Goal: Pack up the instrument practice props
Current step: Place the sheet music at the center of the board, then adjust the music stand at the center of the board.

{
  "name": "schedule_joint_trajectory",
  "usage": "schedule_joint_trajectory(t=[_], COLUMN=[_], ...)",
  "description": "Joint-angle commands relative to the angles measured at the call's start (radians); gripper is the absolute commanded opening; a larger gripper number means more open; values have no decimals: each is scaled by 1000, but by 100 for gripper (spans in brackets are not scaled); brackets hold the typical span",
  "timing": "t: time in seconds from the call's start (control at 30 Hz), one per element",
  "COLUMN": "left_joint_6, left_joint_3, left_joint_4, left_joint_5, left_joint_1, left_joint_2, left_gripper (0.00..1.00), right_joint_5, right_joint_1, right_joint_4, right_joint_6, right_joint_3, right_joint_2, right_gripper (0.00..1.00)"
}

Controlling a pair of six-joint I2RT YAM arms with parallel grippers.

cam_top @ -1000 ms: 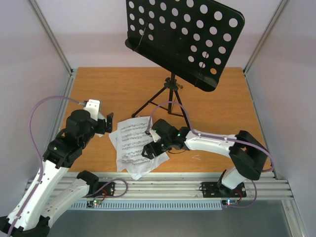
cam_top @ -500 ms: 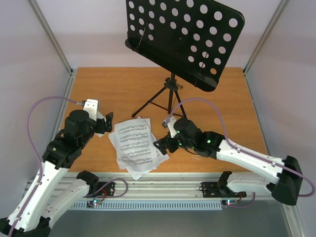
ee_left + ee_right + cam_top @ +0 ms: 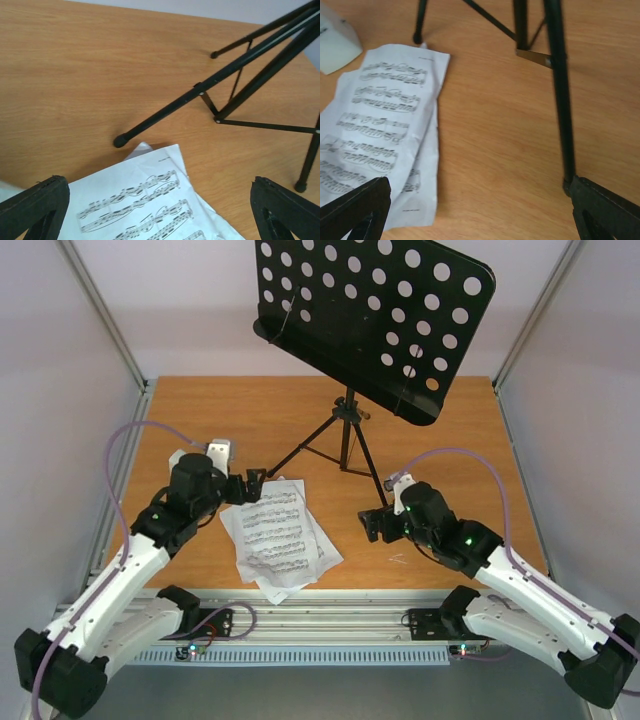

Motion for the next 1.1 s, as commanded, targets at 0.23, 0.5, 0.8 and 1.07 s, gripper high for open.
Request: schedule_joint_trajectory(t=[0.23, 0.5, 0.8, 1.07], left_joint_6=[35, 78, 117, 148], left_joint_3=[-86, -53, 6, 80], left_joint_4=[461, 580, 660, 769], left_joint_5=[323, 371, 397, 494], left_joint_1=[5, 6, 12, 24], left_joint_2=[146, 289, 413, 569], left_gripper=[99, 99, 99, 98], right_joint_5=[-198, -161, -19, -69], right_joint_1=[-188, -189, -192, -260], right_joint_4=[239, 383, 291, 387], right_joint_6=[24, -31, -120, -141], right_joint_3=[-147, -101, -35, 5], right_joint_2=[-5, 155, 131, 208], right_gripper=[98, 95, 83, 68])
